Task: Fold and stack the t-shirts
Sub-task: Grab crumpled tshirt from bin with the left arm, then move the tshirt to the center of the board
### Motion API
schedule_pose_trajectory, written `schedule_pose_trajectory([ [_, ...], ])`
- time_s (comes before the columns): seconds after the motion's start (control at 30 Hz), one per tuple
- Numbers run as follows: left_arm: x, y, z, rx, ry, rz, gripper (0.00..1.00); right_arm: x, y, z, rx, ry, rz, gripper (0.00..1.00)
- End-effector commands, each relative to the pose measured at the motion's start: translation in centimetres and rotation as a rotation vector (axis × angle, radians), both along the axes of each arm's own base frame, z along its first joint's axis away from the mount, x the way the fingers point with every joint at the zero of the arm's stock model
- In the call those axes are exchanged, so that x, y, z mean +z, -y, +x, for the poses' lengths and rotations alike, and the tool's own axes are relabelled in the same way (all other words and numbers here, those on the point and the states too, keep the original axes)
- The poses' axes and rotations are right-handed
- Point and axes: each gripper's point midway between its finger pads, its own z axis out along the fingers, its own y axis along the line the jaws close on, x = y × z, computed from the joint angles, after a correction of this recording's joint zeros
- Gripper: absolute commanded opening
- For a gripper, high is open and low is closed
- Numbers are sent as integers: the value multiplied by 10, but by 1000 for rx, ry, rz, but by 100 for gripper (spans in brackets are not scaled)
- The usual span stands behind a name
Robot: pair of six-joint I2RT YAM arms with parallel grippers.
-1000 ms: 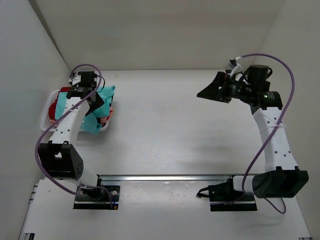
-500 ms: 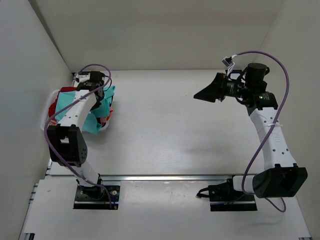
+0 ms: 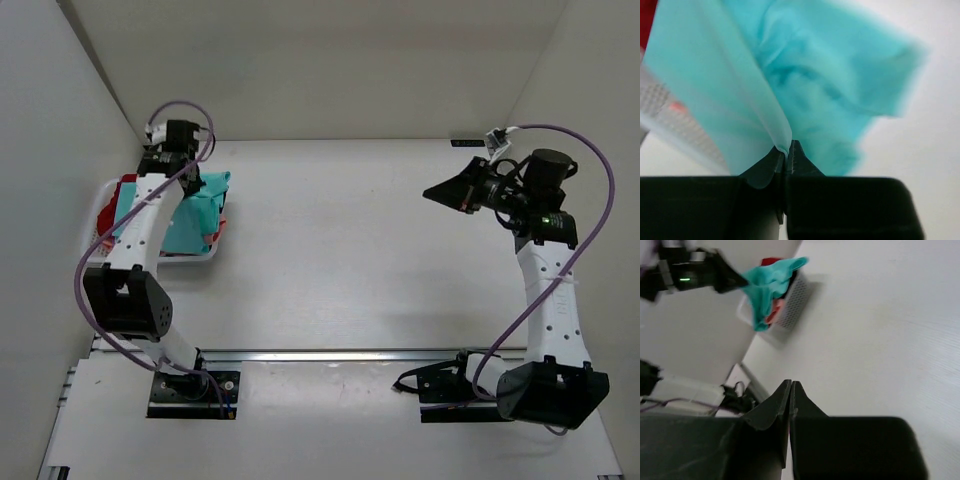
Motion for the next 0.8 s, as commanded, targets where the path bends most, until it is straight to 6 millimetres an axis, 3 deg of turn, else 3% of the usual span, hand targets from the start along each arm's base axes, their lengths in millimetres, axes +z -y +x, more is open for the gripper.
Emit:
schedule_pose_trajectory([
  [0.0,127,36,33,-97,383,-171,0,2,34,7,-181,52,-86,0],
  [0.03,167,53,36,-167,463,-237,0,14,49,16,-273,128,-173,0],
  [0.1,234,99,54,-373,607,-393,0,15,83,25,-482,127,-341,0],
  [0.13,245,143,58,-543,612,-547,0,21,88,27,-507,159,-394,0],
  [0.17,281,179,47,-715,673,-661,0,25,103,25,-595,150,-459,0],
  [0.27,335,278,11,-1009,733,-1003,0,32,117,20,-700,157,-494,0],
  [0.37,377,331,-37,-1241,780,-1250,0,36,131,11,-792,163,-486,0],
  [0.43,393,347,-57,-1348,767,-1354,0,41,136,1,-842,202,-490,0],
  [0.47,403,356,-69,-1410,745,-1398,0,33,140,1,-849,194,-510,0],
  [0.5,423,355,-90,-1514,771,-1398,0,36,142,-3,-866,218,-511,0],
  [0.6,418,363,-103,-1596,678,-1479,0,30,146,-9,-882,202,-515,0],
  [0.63,404,367,-96,-1560,640,-1488,0,28,145,-10,-876,197,-514,0],
  [0.67,403,361,-98,-1558,654,-1469,0,23,141,-10,-853,189,-501,0],
  [0.77,340,352,-48,-1328,617,-1374,0,10,136,-7,-817,156,-481,0],
])
